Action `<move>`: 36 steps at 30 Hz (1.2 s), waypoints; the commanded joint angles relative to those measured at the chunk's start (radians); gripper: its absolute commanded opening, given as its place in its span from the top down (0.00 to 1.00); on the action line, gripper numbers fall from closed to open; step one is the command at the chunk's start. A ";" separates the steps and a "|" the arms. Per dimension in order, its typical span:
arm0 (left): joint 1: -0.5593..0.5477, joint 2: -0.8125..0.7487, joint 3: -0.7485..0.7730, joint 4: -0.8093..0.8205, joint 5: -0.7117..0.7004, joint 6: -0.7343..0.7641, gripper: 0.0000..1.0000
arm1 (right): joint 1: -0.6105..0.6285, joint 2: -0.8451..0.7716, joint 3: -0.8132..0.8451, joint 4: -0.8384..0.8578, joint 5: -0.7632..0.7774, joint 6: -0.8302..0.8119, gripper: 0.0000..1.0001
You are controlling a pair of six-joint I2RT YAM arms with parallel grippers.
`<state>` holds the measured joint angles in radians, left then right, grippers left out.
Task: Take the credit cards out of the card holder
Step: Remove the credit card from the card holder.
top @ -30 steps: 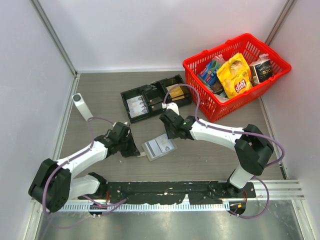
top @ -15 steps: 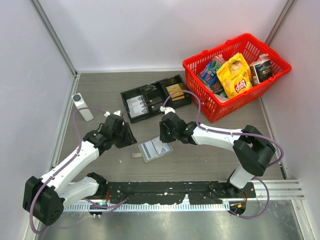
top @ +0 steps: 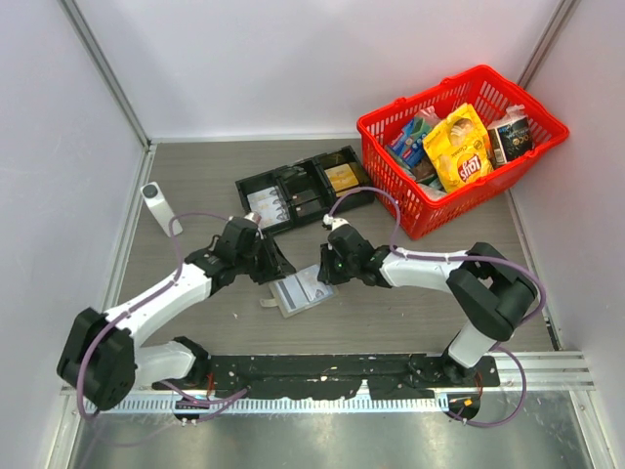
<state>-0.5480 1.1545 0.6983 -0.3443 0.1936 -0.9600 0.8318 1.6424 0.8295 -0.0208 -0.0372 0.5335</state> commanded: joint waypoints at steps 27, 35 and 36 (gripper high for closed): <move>-0.055 0.379 -0.115 0.462 0.061 -0.187 0.65 | -0.054 -0.062 -0.115 0.070 -0.095 0.003 0.79; -0.058 0.410 -0.151 0.507 0.063 -0.203 0.65 | -0.057 -0.059 -0.113 0.076 -0.102 0.010 0.79; -0.056 0.415 -0.161 0.524 0.067 -0.206 0.65 | -0.057 -0.059 -0.115 0.076 -0.102 0.011 0.80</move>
<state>-0.5957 1.5314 0.5785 0.1272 0.2653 -1.1542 0.7784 1.5986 0.7345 0.0784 -0.1345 0.5373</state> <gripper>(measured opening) 0.351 0.206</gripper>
